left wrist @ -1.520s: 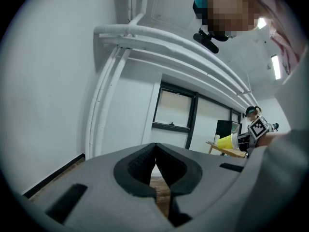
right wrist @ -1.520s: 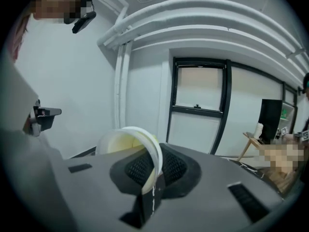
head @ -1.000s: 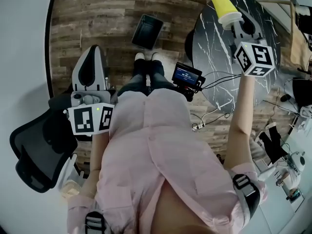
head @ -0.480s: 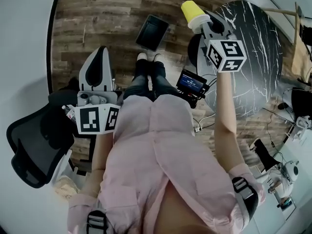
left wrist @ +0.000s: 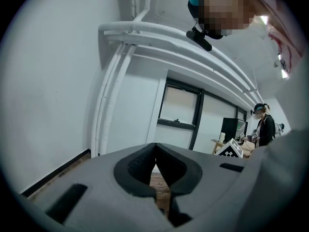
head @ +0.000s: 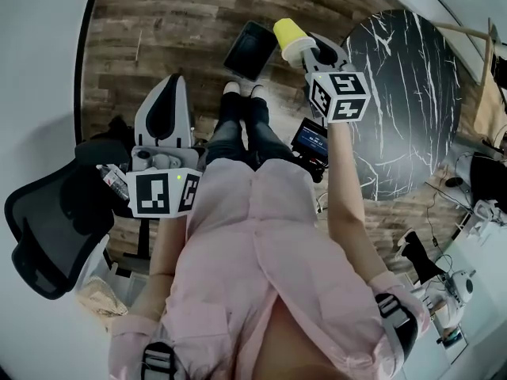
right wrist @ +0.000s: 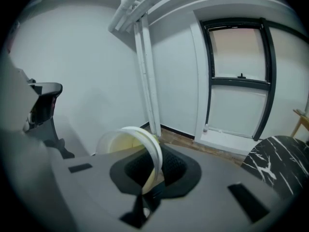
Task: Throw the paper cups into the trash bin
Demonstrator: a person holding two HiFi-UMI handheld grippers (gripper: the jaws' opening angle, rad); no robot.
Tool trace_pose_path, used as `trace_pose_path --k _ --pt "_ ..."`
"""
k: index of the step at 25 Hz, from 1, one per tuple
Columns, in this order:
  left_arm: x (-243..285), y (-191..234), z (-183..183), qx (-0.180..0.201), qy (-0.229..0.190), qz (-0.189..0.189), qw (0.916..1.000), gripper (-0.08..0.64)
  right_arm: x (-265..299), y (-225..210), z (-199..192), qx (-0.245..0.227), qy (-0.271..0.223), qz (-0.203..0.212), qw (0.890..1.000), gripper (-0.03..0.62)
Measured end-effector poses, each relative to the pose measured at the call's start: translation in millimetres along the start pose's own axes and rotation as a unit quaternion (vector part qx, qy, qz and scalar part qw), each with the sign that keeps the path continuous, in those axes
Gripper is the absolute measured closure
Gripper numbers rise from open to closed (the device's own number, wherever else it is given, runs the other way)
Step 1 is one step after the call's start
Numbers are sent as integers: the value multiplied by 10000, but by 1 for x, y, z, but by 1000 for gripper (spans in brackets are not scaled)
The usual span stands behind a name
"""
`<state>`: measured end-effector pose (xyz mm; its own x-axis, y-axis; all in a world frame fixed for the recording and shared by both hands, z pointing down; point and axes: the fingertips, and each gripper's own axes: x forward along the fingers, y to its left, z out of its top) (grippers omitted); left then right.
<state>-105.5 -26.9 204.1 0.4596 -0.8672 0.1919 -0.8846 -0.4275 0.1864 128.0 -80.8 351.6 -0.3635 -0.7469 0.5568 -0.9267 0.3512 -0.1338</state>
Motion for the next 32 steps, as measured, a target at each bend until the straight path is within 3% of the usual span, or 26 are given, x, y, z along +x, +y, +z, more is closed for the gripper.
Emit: trace_pose_path --k 10,25,32 --pt "20 4 -34 29 198 32 9998 546 34 2 -39 -21 414 96 9991 554" --pt "55 5 -82 -19 333 58 9994 545 86 -19 -114 342 979 28 9946 554" --pt "57 14 -106 -100 392 322 9987 545 120 -27 -146 278 1259 38 9916 554"
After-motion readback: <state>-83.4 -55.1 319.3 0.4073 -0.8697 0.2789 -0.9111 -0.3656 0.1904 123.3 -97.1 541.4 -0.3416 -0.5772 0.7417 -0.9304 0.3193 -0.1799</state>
